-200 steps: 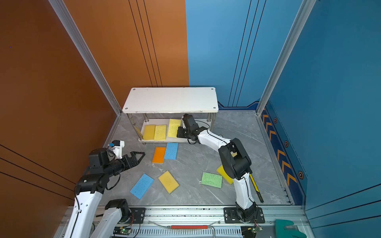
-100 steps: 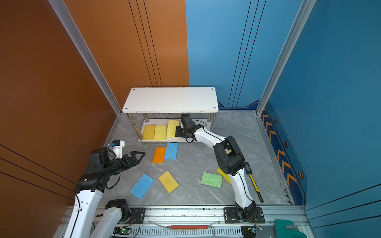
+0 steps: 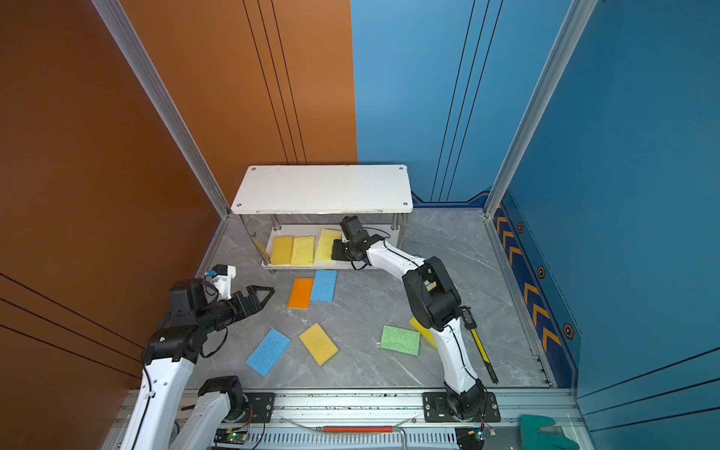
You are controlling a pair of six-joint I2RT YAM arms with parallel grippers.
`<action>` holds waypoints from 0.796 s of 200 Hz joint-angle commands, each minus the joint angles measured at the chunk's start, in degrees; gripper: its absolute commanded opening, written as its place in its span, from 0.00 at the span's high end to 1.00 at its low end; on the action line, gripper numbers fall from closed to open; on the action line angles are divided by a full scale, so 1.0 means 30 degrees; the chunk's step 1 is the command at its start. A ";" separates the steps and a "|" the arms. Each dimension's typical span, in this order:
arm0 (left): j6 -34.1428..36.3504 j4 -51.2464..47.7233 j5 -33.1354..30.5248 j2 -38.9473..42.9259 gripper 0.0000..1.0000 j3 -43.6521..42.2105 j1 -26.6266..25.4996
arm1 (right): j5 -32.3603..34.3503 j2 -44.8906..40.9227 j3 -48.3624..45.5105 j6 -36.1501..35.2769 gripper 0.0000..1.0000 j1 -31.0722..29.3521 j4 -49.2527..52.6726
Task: Place and organize the cleaning sponges onto the shelf
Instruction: 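Lower the sponge onto the tier beside the other yellow sponges with the right gripper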
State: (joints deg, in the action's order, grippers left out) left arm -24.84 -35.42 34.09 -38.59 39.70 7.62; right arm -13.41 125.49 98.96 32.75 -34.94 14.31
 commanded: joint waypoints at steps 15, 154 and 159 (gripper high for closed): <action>0.0317 0.0148 0.0445 0.0031 0.02 -0.0201 0.0204 | -0.0132 -0.0438 0.0085 -0.0764 1.00 -0.0183 0.1626; 0.0282 0.0176 0.0455 0.0001 0.02 -0.0224 0.0216 | -0.1283 -0.0670 0.0175 -0.1955 0.99 -0.0276 0.2498; 0.0282 0.0176 0.0445 -0.0008 0.02 -0.0226 0.0226 | -0.1273 -0.0647 0.0207 -0.1953 0.96 -0.0275 0.2508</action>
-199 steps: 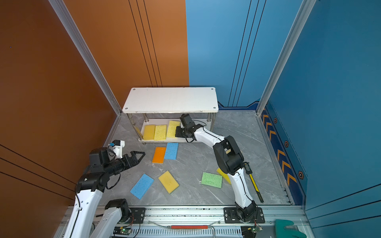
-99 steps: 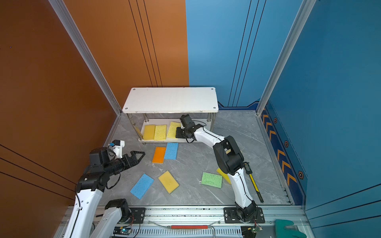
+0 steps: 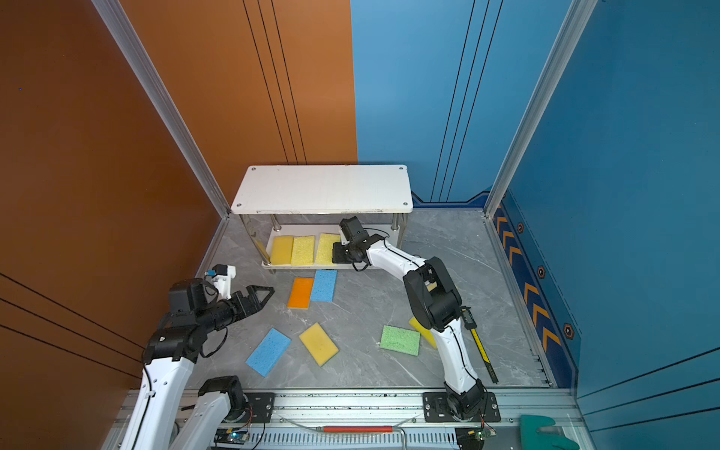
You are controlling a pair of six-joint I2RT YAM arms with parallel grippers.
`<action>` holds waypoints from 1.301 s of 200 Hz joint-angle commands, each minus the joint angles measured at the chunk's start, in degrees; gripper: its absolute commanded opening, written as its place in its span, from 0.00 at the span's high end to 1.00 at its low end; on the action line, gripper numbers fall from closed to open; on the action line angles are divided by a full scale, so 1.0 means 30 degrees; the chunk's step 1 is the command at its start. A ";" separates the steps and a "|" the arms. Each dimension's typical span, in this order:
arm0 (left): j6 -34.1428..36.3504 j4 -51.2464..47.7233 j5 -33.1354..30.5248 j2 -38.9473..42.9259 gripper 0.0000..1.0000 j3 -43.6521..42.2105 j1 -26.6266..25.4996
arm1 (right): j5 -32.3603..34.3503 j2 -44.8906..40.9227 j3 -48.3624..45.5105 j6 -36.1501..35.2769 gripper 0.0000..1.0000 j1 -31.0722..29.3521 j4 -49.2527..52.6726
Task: Place and organize the cleaning sponges onto the shelf
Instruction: 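Lower the sponge onto the tier beside the other yellow sponges with the right gripper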
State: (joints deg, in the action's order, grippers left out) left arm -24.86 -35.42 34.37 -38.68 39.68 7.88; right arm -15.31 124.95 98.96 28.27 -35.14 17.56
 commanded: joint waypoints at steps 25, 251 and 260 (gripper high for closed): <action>0.0289 0.0187 0.0350 0.0028 0.02 -0.0234 0.0170 | -0.0726 -0.0364 0.0390 -0.0430 0.78 -0.0183 0.1416; 0.0275 0.0197 0.0380 0.0075 0.02 -0.0239 0.0222 | -0.1556 0.1902 0.2419 0.2410 0.51 0.0480 -0.2326; 0.0289 0.0205 0.0381 0.0085 0.02 -0.0223 0.0222 | -0.1729 0.1944 0.2469 0.2496 0.51 0.0472 -0.2423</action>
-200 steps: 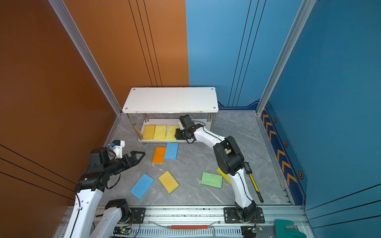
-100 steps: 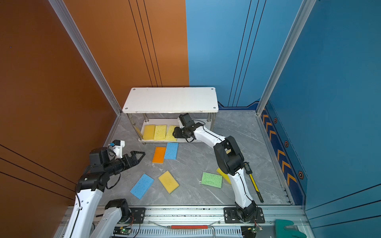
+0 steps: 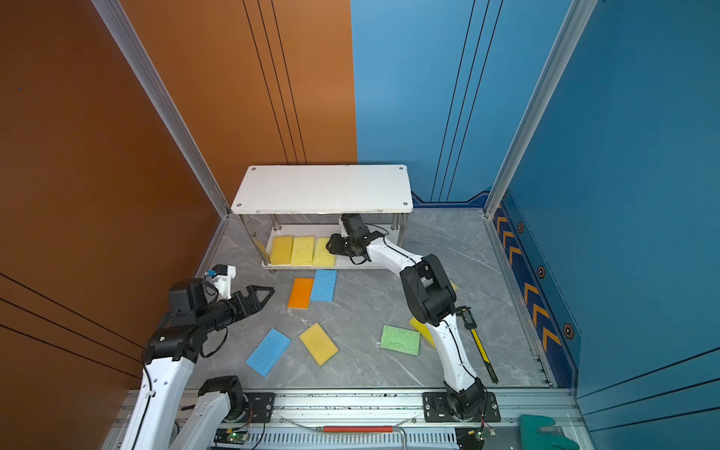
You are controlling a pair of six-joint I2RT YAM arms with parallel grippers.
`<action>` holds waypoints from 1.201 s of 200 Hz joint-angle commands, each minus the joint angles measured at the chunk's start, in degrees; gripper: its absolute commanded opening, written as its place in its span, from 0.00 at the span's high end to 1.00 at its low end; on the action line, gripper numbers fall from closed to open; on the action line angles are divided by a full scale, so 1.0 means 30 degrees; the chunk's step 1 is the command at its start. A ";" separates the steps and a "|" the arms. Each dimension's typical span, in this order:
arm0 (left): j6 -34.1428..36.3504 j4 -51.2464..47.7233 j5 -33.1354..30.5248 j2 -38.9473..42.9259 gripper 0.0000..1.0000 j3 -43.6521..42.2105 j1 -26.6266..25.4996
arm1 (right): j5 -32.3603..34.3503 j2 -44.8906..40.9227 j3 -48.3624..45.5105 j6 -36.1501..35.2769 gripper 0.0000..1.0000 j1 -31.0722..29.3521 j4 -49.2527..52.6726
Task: Place and organize the cleaning sponges onto the shelf
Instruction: 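Lower the sponge onto the tier beside the other yellow sponges with the right gripper, then open the right gripper and withdraw it toward the yellow-green scrub sponge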
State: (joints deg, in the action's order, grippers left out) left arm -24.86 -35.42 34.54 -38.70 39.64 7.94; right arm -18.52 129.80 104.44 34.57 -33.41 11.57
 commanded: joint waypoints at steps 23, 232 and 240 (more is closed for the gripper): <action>0.0298 0.0205 0.0287 0.0118 0.02 -0.0231 0.0223 | -0.0798 0.0370 0.0650 0.0577 0.51 -0.0114 -0.0608; 0.0202 0.0410 0.0469 0.0331 0.02 -0.0366 0.0223 | -0.0065 -0.7843 -1.0981 0.2657 0.42 -0.0269 -0.8134; 0.0201 0.0412 0.0483 0.0304 0.02 -0.0381 0.0199 | -0.0122 -0.8295 -1.1553 0.2647 0.42 -0.0365 -0.8233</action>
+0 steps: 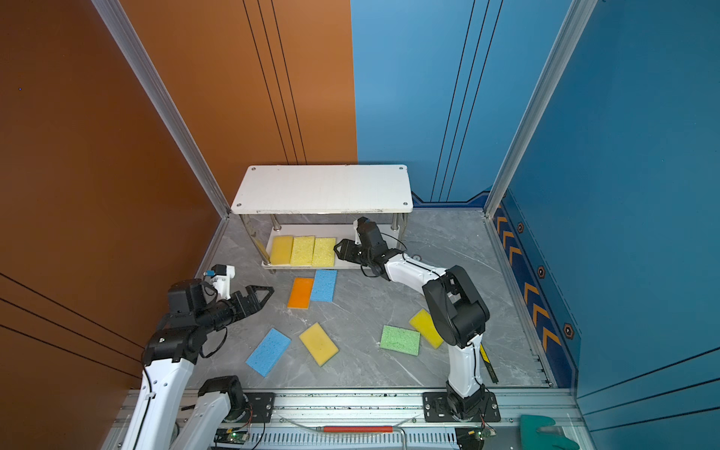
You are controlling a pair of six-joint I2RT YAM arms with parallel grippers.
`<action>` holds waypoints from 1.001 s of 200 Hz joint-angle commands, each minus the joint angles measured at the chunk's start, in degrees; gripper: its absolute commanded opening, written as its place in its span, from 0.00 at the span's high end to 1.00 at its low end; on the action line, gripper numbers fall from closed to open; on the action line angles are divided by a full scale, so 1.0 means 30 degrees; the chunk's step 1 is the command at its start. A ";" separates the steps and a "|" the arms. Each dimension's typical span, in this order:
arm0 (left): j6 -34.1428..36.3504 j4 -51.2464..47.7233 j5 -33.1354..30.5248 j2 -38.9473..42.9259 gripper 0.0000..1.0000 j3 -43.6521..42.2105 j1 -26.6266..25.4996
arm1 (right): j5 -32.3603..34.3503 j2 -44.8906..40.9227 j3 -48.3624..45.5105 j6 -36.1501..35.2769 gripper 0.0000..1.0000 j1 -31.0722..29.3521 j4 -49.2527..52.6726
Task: Place and organize the cleaning sponges onto the shelf
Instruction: 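Open the right gripper and withdraw it toward the yellow-green scrub sponge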
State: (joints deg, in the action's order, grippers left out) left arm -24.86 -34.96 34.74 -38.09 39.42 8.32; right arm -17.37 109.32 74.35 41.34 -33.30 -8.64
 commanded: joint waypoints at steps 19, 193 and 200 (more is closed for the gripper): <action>0.0245 0.0284 0.0493 -0.0079 0.02 -0.0307 0.0063 | -0.0694 -0.2582 -0.3026 0.0333 0.42 -0.0668 -0.1626; -0.3588 0.2675 0.2175 -0.0260 0.02 -0.1722 -0.0948 | -0.0356 -0.8158 -0.6559 -0.3341 0.29 -0.3631 0.6833; -0.3910 0.2882 0.2064 -0.0205 0.02 -0.1962 -0.1262 | -0.0130 -0.8268 -0.6614 -0.3449 0.27 -0.3811 0.7075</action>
State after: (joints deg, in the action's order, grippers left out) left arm -31.18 -30.17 39.18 -39.55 35.92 6.63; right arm -19.55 86.46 55.59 33.32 -43.31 7.05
